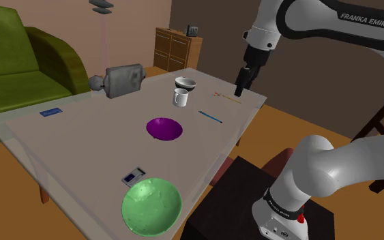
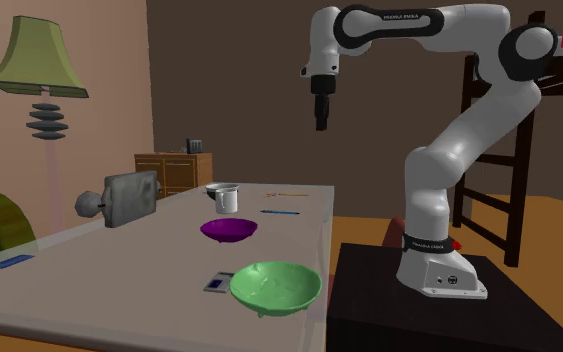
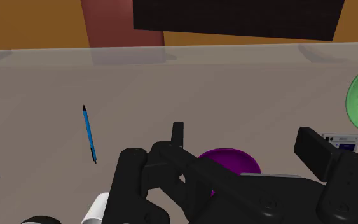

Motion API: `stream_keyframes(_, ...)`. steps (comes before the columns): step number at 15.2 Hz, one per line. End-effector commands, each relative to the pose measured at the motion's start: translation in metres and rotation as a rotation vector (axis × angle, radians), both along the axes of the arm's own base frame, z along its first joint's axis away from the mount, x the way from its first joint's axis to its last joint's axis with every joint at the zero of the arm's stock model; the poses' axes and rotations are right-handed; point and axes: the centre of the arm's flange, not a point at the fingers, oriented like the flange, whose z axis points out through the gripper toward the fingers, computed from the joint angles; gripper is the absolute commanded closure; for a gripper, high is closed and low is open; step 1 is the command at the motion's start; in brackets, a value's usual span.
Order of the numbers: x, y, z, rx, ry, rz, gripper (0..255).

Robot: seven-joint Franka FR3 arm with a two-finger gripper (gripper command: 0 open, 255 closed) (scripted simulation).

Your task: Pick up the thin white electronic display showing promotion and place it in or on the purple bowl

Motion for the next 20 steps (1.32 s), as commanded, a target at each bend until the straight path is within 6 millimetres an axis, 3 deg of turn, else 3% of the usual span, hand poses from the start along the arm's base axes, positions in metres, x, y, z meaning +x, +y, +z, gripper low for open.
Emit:
stream_keyframes(1, 0.000, 0.000, 0.000, 0.000, 0.000, 0.000, 0)
stream_keyframes(10, -0.004, 0.088, -0.077, 0.023, -0.010, -0.323, 0)
stream_keyframes(20, 0.025, 0.183, -0.159, 0.049, -0.022, -0.683, 0)
